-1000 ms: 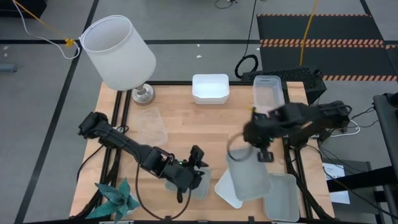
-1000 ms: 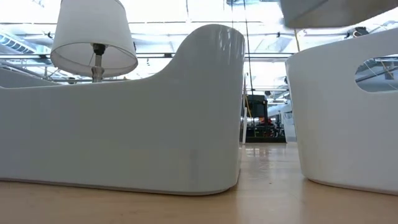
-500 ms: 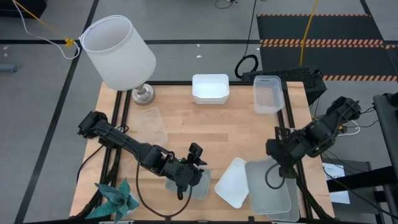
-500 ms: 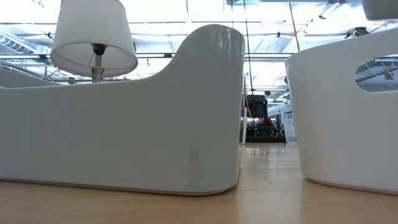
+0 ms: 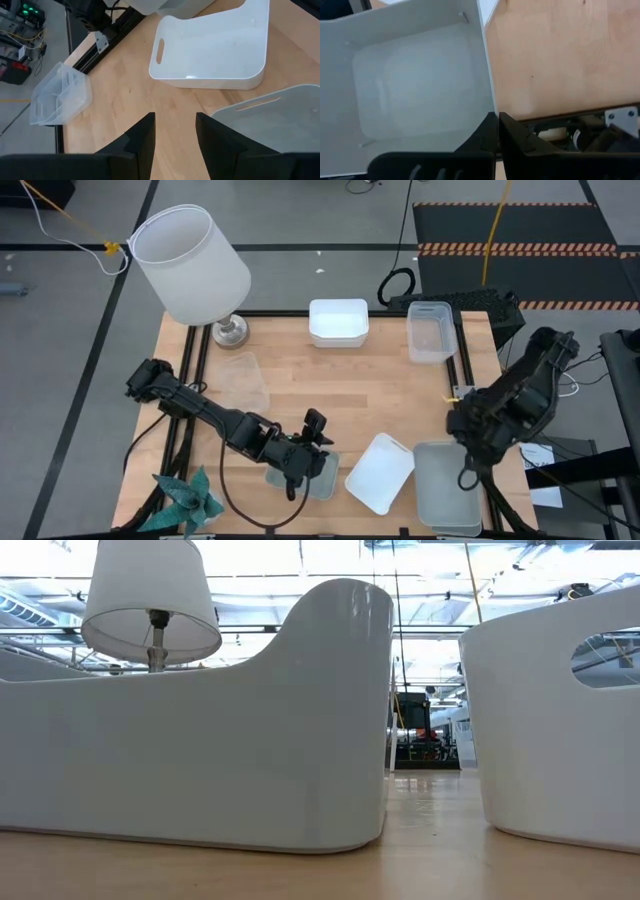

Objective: Stack baskets by color
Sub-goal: Stack the top gray bin on the bottom right gray bin

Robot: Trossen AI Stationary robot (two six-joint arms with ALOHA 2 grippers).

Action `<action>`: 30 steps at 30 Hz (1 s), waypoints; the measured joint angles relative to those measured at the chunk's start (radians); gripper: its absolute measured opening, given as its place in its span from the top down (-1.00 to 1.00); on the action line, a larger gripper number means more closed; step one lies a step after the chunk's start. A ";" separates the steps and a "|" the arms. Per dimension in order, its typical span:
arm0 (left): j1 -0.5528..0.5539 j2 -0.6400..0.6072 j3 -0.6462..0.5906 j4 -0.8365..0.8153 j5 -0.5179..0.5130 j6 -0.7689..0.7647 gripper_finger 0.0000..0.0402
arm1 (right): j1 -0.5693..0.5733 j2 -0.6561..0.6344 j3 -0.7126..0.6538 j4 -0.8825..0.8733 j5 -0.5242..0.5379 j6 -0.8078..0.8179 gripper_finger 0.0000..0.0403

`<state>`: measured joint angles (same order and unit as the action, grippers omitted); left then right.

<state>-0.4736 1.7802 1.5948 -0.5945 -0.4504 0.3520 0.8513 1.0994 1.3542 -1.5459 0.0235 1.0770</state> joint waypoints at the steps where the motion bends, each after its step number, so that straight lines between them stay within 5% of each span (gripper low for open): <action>1: 0.000 0.000 0.000 0.000 0.000 0.000 0.29 | 0.012 0.000 -0.002 0.000 0.000 0.018 1.00; 14: 0.000 0.001 0.000 0.000 0.000 -0.018 0.29 | 0.141 0.000 -0.021 0.001 -0.025 0.178 1.00; 30: 0.000 0.001 0.000 0.016 0.000 -0.021 0.29 | 0.168 0.000 -0.194 0.117 -0.102 0.222 1.00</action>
<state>-0.4736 1.7809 1.5948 -0.5787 -0.4500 0.3313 1.0195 1.0996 1.1605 -1.4286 -0.0783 1.2990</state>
